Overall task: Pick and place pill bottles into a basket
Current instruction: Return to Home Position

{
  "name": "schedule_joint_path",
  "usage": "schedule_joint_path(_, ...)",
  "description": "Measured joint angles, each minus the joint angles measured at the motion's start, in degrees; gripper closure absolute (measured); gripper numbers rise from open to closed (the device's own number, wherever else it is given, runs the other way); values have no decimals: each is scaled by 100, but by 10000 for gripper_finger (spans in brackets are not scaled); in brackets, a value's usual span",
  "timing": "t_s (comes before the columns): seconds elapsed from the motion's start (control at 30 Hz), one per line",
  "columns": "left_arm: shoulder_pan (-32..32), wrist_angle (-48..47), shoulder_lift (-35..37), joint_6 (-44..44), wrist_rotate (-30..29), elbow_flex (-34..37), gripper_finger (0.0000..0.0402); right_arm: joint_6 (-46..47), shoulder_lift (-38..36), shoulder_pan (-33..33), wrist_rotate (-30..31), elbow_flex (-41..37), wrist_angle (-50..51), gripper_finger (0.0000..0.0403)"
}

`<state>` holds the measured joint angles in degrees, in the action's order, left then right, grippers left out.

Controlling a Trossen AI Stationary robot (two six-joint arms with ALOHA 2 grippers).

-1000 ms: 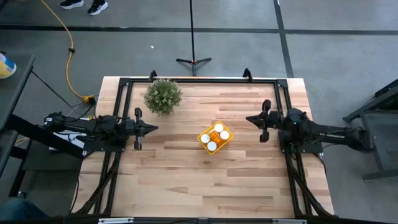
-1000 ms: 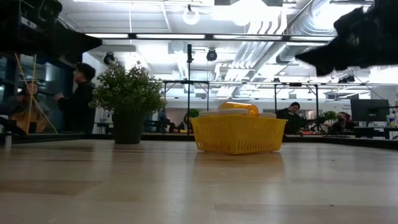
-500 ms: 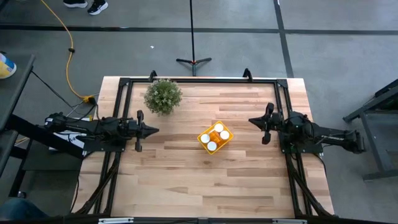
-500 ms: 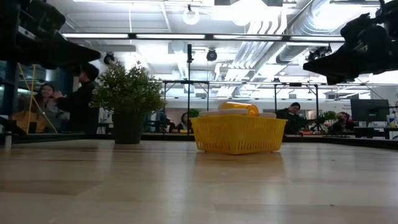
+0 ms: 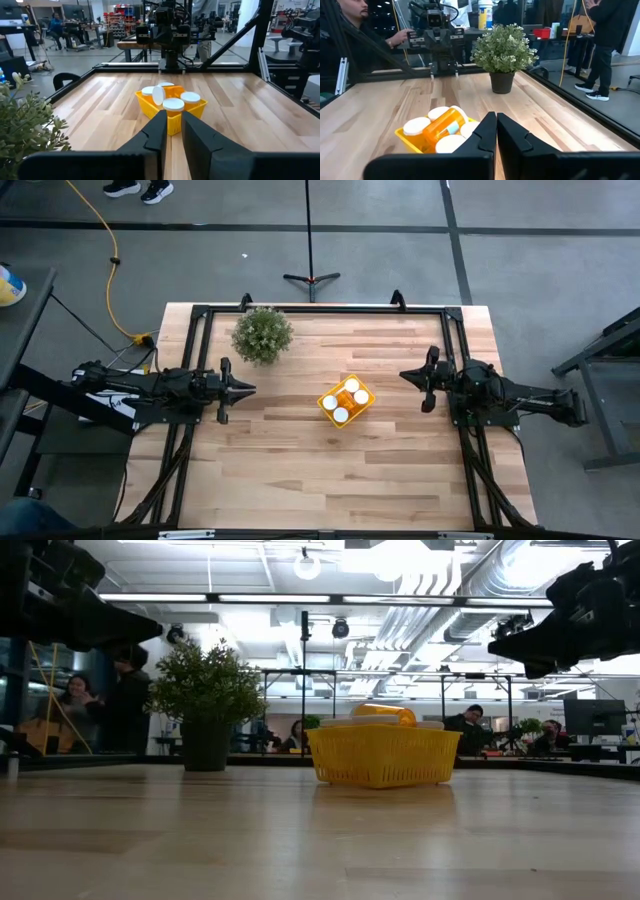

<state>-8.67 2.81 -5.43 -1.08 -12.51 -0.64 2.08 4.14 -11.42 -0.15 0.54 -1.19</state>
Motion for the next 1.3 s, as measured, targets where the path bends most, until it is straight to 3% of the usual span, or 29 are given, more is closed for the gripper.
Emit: schedule_joint_path(1.3,0,2,0,-9,3,4,313,47,0,-2,17,-4,9,400)
